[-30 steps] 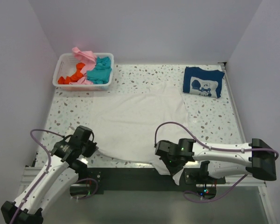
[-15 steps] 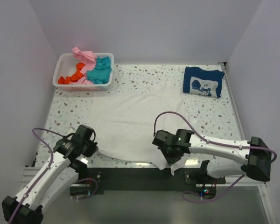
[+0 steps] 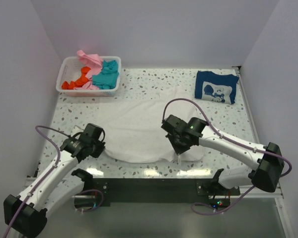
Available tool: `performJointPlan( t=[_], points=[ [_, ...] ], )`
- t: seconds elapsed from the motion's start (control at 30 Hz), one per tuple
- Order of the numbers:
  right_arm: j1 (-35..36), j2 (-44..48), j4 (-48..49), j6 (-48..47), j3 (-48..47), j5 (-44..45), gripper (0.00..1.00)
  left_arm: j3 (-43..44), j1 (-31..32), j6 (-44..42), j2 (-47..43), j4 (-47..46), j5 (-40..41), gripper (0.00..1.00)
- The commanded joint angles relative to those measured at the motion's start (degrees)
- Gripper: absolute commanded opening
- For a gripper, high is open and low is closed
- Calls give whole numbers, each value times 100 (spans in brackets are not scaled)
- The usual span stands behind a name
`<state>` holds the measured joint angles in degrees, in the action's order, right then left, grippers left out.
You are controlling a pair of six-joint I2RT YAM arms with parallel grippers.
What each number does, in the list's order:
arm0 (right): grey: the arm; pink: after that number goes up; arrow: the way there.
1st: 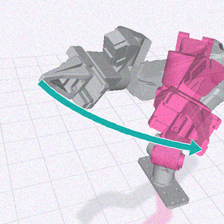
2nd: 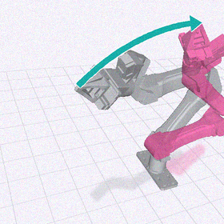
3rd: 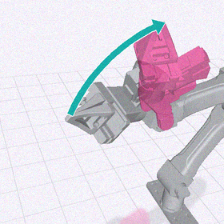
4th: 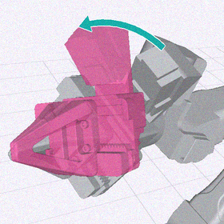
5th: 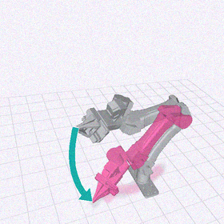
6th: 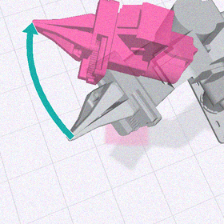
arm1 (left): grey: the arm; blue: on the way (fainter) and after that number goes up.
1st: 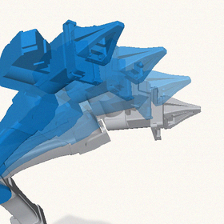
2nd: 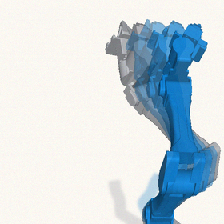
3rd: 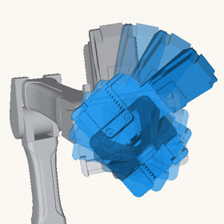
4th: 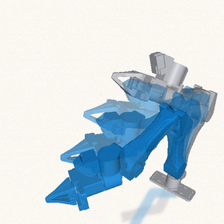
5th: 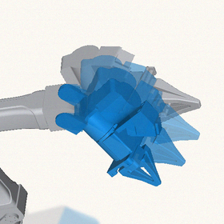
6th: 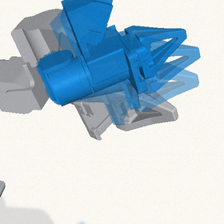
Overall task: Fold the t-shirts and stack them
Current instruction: Fold the tshirt
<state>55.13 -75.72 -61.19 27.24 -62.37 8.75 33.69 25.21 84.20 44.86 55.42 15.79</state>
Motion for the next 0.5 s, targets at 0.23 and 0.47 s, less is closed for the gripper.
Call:
performJointPlan(
  t=[0.23,0.47],
  points=[
    [-644,-206,-33,-703,-504,241,0,577,19,-369,611,-619,600,0],
    [-978,-329,63,-817,-583,232,0,700,-8,-431,831,-629,899,0]
  ],
)
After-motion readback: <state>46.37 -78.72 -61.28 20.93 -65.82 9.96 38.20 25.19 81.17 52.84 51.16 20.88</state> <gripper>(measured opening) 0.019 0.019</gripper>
